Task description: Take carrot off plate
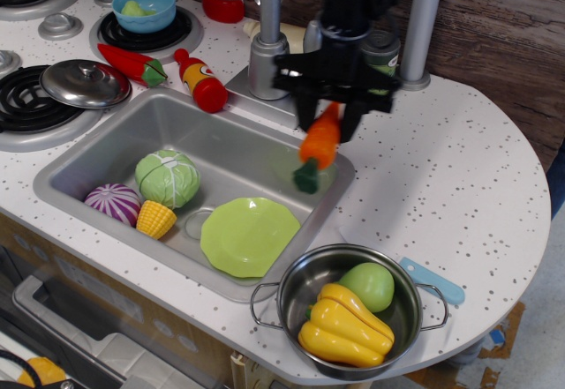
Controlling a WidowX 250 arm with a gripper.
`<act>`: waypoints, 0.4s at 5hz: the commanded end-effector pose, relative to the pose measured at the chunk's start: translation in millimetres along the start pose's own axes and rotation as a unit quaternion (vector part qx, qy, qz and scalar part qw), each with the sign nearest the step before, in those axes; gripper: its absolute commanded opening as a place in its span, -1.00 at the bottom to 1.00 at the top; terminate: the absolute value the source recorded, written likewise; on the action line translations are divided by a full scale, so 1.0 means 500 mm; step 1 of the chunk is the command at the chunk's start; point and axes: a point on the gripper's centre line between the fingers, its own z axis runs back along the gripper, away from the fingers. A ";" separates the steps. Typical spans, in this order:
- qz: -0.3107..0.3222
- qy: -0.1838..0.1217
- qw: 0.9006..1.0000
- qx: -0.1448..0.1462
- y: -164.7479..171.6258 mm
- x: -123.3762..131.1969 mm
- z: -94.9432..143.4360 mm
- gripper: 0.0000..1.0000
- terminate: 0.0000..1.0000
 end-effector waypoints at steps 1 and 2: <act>-0.027 -0.044 0.998 -0.034 -0.048 0.049 0.008 -1.00 -1.00; -0.014 -0.053 0.998 -0.033 -0.081 0.050 -0.021 -1.00 -1.00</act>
